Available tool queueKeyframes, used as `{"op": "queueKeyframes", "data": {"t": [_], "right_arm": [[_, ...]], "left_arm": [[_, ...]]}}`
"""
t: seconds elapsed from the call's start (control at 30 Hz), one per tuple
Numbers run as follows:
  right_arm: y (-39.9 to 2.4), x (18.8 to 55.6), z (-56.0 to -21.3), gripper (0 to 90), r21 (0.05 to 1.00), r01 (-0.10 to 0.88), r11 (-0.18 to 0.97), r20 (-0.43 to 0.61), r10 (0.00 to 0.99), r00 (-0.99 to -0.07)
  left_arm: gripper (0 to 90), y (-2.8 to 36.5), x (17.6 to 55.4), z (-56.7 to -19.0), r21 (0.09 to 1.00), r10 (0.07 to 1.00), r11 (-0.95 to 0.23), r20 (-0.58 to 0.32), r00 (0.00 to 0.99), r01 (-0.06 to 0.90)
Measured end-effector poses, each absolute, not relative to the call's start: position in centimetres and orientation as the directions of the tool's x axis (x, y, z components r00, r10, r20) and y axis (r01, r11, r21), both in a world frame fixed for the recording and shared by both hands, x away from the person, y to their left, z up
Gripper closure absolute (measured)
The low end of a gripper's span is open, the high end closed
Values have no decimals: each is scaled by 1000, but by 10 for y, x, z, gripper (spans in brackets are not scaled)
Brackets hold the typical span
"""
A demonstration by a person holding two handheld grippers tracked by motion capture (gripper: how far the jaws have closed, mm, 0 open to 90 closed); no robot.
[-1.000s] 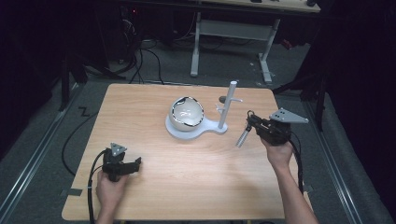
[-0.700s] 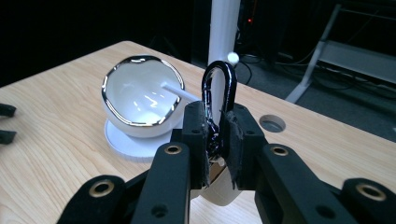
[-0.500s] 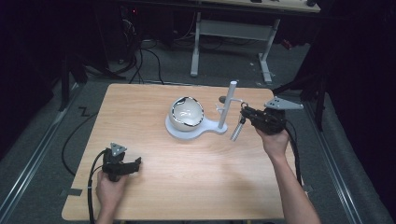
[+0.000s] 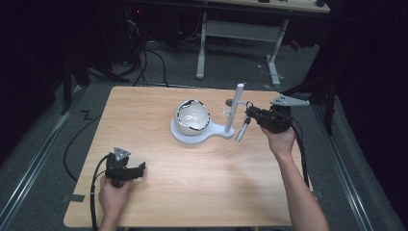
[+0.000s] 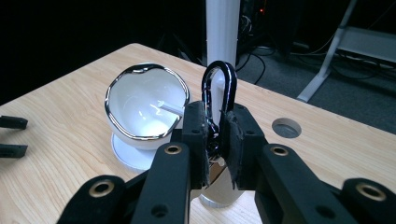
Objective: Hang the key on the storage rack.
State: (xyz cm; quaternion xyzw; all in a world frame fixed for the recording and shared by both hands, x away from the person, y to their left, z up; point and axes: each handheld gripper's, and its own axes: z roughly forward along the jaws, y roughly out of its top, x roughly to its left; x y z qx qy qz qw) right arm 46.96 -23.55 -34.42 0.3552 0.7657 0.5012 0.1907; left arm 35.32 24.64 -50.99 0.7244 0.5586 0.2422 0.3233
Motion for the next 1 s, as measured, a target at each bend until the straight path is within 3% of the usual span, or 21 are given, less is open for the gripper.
{"op": "queueKeyframes", "data": {"t": [1.0], "right_arm": [[-241,492,-355,789,883,438,170,213,685,-697]], "left_arm": [[161,246,353,-510,739,966,-167,-10,259,653]]}}
